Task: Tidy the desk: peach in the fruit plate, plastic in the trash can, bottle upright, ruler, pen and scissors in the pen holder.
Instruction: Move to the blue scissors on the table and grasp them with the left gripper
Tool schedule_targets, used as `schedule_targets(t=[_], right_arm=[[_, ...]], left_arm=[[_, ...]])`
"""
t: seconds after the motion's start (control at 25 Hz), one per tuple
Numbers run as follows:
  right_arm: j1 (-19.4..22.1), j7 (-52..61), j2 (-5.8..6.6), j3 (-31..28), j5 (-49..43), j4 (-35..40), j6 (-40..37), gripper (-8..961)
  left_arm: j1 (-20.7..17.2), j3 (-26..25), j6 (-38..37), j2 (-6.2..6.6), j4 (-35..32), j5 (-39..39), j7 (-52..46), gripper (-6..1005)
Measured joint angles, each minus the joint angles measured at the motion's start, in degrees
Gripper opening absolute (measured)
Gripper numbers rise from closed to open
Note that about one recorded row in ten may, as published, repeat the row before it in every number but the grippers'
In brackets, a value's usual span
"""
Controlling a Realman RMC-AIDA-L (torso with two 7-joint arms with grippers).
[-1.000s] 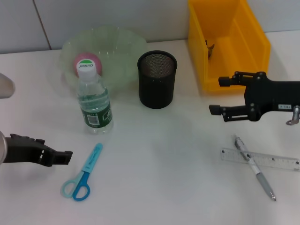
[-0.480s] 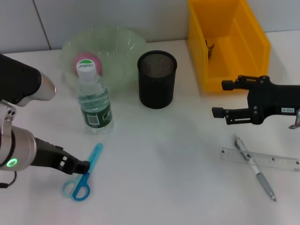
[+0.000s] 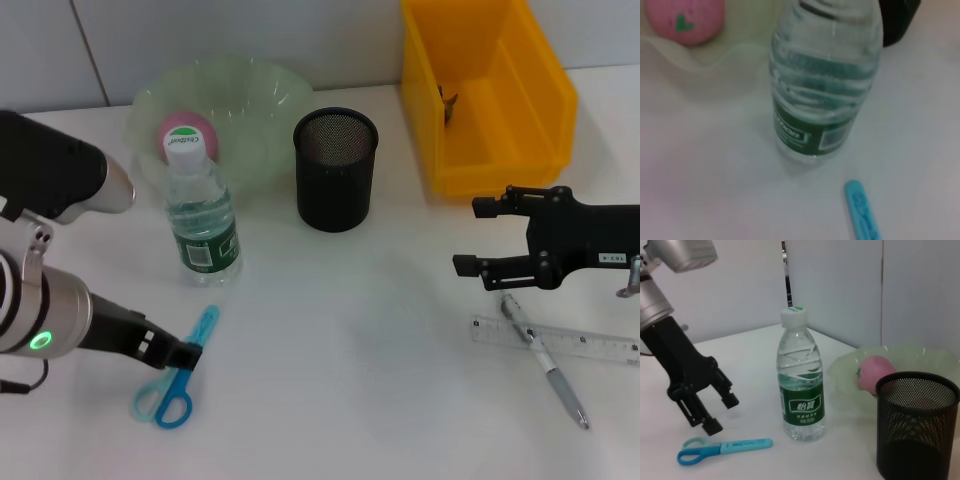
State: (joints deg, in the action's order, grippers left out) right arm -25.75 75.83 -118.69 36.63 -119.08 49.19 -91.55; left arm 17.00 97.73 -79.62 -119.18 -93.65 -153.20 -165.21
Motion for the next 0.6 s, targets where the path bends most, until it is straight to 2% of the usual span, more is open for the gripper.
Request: schedule_targets(t=[0.08, 0.2, 0.6], right_arm=[[-0.23, -0.12, 0.02, 0.10, -0.23, -0.56, 0.00, 846], [-0.55, -0.17, 0.01, 0.19, -0.57, -0.99, -0.01, 846], [-1.09, -0.21, -0.09, 0.19, -0.68, -1.48, -0.30, 846]], left_arm=[[0.00, 0.00, 0.00, 0.00, 0.00, 0.00, 0.00, 773], [1.07, 1.81, -0.58, 0.04, -1.44, -4.28, 0.09, 772], [2.88, 3.94, -1.07, 0.01, -1.16, -5.02, 0.12, 770]])
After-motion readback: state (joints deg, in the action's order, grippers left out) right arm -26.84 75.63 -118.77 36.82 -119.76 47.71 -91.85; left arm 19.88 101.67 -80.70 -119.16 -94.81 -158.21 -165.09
